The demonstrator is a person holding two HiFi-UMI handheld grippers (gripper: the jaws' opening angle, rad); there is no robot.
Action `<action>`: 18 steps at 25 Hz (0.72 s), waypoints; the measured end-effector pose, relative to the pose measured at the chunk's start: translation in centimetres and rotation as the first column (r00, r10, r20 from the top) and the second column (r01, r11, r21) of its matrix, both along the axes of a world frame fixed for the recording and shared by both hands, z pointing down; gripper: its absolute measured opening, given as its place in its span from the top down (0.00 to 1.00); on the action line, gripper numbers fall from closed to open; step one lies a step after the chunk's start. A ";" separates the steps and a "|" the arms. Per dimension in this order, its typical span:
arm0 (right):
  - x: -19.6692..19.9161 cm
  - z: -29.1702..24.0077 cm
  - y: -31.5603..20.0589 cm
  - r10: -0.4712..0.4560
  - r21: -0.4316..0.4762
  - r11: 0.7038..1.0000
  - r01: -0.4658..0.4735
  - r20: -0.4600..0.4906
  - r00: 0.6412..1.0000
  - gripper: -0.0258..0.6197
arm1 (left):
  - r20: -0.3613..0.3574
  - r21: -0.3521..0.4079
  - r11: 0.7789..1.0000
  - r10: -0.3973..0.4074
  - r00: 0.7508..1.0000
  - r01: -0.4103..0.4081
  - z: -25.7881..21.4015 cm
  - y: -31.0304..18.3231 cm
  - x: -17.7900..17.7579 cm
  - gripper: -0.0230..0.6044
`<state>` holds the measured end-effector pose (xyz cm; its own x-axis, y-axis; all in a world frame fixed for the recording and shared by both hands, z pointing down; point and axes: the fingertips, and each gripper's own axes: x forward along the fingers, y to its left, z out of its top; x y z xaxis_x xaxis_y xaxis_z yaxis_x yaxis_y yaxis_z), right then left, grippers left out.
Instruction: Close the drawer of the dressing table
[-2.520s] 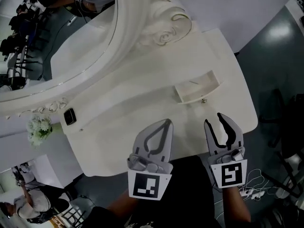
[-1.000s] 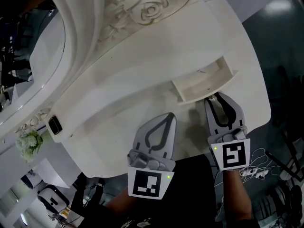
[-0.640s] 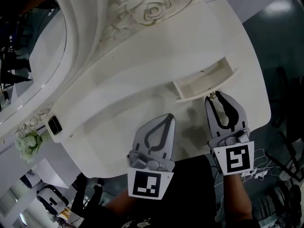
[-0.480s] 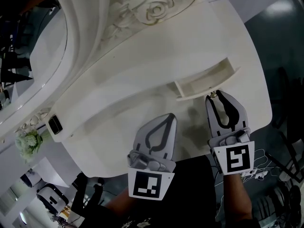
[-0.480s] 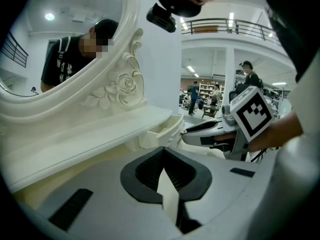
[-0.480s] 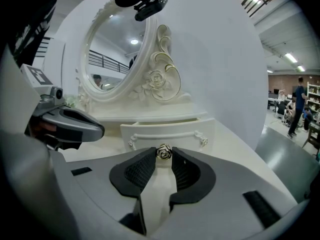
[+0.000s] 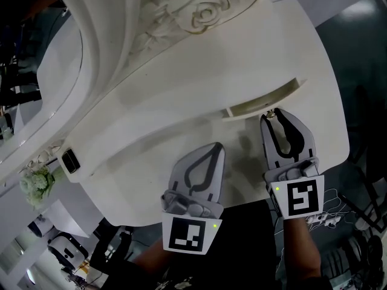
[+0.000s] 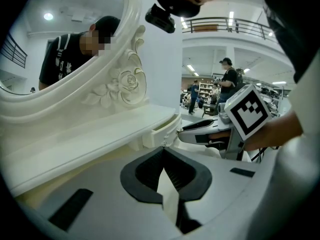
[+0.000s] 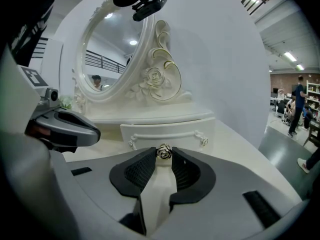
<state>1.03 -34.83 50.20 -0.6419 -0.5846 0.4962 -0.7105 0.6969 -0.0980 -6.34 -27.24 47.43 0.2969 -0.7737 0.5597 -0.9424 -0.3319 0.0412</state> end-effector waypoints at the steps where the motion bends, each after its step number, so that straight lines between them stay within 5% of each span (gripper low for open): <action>1: -0.2 0.1 -0.1 -0.002 -0.003 1.000 0.002 0.001 1.000 0.82 | 0.001 -0.003 1.000 -0.001 1.000 0.001 0.1 0.0 -0.1 0.96; 18: -2.0 0.8 -2.1 -0.011 0.006 1.000 0.011 0.012 1.000 0.82 | -0.016 -0.034 0.999 0.023 1.000 -0.023 1.0 -0.7 -0.3 0.96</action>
